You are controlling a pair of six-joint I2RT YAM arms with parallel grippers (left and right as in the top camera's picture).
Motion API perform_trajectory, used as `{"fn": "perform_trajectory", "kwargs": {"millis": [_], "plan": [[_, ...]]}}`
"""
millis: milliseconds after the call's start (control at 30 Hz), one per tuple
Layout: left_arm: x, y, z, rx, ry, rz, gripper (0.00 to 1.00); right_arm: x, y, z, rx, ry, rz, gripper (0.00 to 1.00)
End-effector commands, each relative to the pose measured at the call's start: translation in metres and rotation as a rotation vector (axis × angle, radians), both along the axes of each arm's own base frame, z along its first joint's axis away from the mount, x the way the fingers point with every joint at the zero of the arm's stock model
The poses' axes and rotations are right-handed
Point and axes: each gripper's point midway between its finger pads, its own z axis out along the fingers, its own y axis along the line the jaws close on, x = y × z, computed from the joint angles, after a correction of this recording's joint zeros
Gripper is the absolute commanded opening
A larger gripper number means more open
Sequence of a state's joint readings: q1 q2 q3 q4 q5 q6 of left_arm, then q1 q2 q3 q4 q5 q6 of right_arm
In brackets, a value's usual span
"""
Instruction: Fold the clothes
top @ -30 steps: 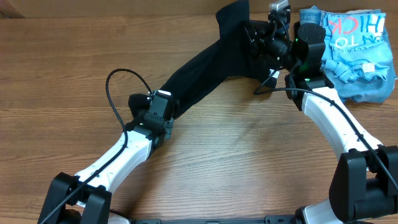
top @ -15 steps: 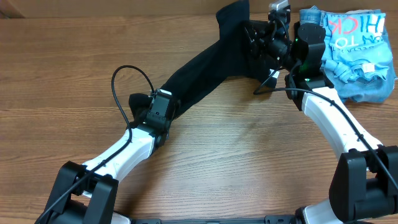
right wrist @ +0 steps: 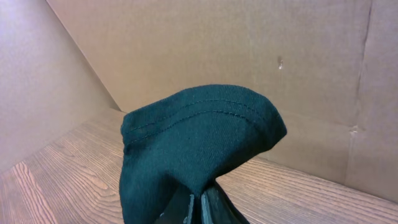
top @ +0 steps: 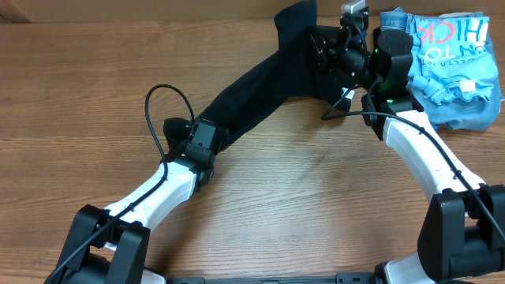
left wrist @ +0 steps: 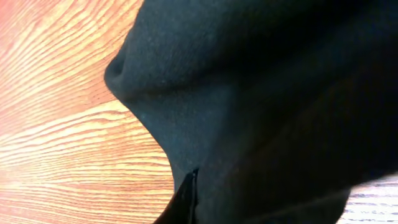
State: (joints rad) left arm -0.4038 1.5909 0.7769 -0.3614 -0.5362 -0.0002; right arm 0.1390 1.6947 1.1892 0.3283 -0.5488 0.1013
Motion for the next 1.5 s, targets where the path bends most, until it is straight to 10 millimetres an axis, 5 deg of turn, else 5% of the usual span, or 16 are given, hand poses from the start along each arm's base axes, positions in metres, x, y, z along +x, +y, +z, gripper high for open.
{"fn": "perform_trajectory", "kwargs": {"millis": [0,133,200,333,367,500,567,700,833,1033,1167,1333,1467], "plan": [[0.004,-0.001,0.001,-0.021,-0.003,0.016,0.04,0.003,-0.002,0.009,0.006,-0.022,-0.012,0.04],[0.014,-0.006,0.017,-0.04,-0.042,0.021,0.04,0.003,-0.002,0.008,0.016,-0.01,-0.013,0.04],[0.036,-0.019,0.065,-0.07,-0.08,-0.002,0.04,0.004,-0.003,0.015,0.031,-0.024,-0.019,0.04],[0.089,-0.035,0.193,-0.113,-0.283,-0.057,0.04,0.0,-0.004,0.053,0.038,-0.073,-0.023,0.04],[0.102,-0.033,0.24,-0.115,-0.367,-0.075,0.04,-0.001,-0.008,0.074,0.038,-0.085,-0.043,0.04],[0.117,-0.015,0.33,-0.079,-0.546,-0.099,0.04,-0.004,-0.026,0.117,0.035,-0.103,-0.083,0.04],[0.122,0.009,0.378,-0.037,-0.65,-0.086,0.04,-0.004,-0.044,0.142,0.031,-0.115,-0.119,0.04],[0.125,0.042,0.421,0.014,-0.766,-0.047,0.04,-0.005,-0.079,0.179,0.027,-0.15,-0.188,0.04],[0.12,0.047,0.474,0.071,-0.901,-0.058,0.04,-0.019,-0.097,0.225,-0.046,-0.238,-0.225,0.04],[0.084,0.054,0.56,0.113,-1.085,-0.064,0.04,-0.049,-0.122,0.295,-0.116,-0.369,-0.302,0.04],[0.064,0.06,0.588,0.129,-1.148,-0.043,0.04,-0.068,-0.132,0.322,-0.158,-0.412,-0.379,0.04],[0.026,0.07,0.621,0.127,-1.233,-0.016,0.04,-0.118,-0.152,0.365,-0.212,-0.495,-0.539,0.04],[0.006,0.068,0.616,0.112,-1.192,-0.036,0.04,-0.168,-0.155,0.389,-0.205,-0.549,-0.595,0.04]]}}
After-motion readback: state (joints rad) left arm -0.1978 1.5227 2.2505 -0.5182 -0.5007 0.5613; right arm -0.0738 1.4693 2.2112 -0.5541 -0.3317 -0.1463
